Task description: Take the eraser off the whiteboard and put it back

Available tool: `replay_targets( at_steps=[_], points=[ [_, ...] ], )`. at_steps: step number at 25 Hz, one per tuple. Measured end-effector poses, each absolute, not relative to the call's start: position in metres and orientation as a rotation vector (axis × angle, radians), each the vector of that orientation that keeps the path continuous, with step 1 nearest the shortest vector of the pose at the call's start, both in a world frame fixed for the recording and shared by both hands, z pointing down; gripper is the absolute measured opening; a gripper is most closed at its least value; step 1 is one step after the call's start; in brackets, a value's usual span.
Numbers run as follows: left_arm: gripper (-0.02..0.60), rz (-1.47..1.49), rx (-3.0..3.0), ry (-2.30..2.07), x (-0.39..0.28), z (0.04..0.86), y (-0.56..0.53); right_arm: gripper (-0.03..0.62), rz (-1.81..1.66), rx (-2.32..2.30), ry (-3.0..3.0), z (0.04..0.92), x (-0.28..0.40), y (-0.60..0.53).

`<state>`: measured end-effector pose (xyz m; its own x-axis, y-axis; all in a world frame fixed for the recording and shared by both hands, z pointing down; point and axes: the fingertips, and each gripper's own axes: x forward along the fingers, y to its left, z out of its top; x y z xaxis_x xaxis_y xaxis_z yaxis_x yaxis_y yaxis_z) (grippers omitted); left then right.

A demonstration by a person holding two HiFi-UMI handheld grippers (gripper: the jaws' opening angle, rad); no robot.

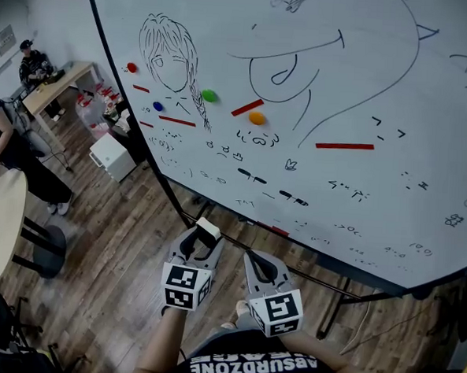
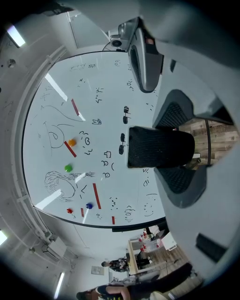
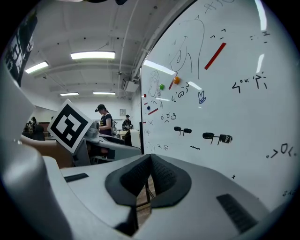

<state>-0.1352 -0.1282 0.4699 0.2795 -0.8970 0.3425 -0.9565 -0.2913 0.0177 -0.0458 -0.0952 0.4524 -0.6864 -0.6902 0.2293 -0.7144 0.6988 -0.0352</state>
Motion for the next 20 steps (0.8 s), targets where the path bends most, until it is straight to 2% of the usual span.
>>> replay_targets(
  at_steps=[20],
  points=[
    [0.245,0.443,2.479,-1.607,-0.083,0.465,-0.193,-0.002,0.179,1.286,-2.663,0.448,-0.010,-0.140]
  ],
)
